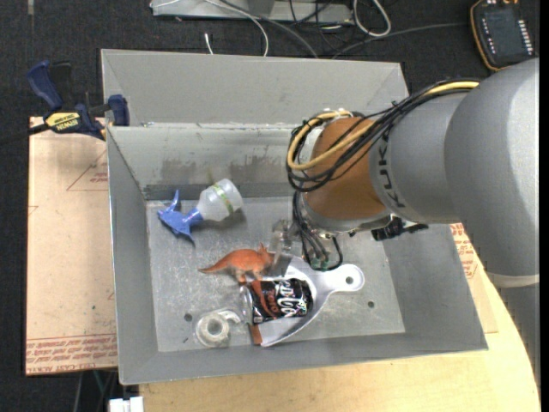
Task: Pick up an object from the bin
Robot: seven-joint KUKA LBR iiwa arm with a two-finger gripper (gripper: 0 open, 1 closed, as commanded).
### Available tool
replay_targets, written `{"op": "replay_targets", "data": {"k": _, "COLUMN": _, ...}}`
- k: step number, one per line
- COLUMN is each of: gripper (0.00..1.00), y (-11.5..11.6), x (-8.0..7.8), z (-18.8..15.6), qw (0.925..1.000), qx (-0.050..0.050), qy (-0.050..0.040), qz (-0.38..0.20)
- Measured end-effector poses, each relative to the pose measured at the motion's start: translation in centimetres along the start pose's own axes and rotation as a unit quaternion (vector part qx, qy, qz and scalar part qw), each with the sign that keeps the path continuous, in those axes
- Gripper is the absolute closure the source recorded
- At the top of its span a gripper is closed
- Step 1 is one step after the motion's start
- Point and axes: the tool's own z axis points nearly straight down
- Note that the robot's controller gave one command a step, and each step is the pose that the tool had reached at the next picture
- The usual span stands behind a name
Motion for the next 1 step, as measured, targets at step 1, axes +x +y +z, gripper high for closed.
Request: {"op": "replay_targets", "data": {"k": 1, "gripper": 1.0, "y": 2.84, "x": -1.02, "z": 0.05, "qw": 0.9742, "qx": 0.0, "qy": -0.0025, "qz": -0.226}}
